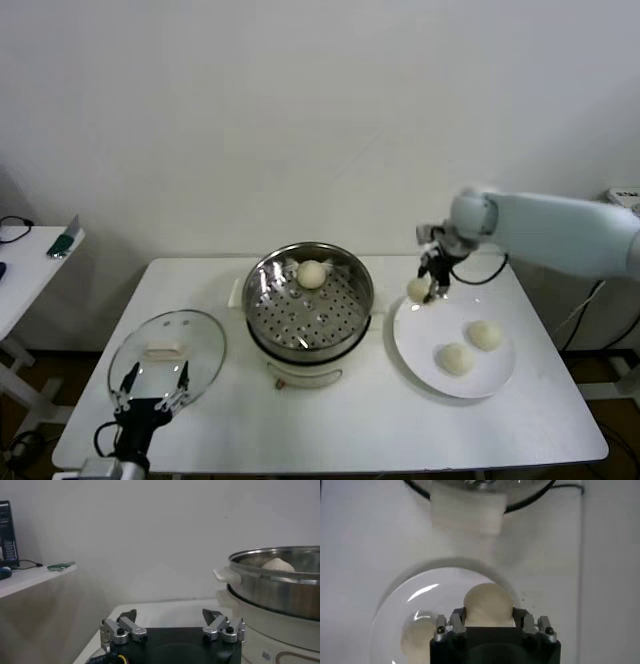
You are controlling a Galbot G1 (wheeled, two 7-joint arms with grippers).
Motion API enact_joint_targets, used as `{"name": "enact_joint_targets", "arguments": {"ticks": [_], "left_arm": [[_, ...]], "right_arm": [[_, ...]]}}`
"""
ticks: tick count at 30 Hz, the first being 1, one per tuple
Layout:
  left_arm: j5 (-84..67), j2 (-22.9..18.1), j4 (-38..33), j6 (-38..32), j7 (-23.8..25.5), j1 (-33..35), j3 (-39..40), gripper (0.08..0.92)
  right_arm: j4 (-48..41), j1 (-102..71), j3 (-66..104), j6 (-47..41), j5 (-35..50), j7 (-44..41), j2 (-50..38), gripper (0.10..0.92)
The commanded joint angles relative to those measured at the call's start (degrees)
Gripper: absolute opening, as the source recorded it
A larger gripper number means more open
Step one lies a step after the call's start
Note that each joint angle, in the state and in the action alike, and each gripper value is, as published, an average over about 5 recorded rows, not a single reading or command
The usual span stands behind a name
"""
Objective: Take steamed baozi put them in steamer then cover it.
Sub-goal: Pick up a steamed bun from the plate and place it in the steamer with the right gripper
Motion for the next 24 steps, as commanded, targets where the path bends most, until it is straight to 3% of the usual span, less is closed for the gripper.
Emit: {"name": "enact_joint_targets", "arguments": {"ticks": [1,5,12,24], "left_arm": [[-0.08,0.45,-0.17,0.08,0.03,-0.02,0.03,0.823],[-0.1,0.6,-0.27,0.2,0.07,-0.49,0.25,0.823],[-0.43,0.44,-0.62,0.25,0.1,-1.07,0.06,0.823],[-1.07,0.08,-0.72,0.06,0.05,-1.01,-0.35,0.823]], "right_arm": [[15.35,19.18,2.77,-8.56,21.85,4.08,8.77,0.628],[16.19,12.85,6.68,-11.86,22.97,9.01,16.75,0.628],[5.84,1.1,7.38,-13.3,17.79,12.26,28.14,0.628],[-7.52,-12.4,6.89,-13.46,9.8,13.31,34.35,0.629]]}}
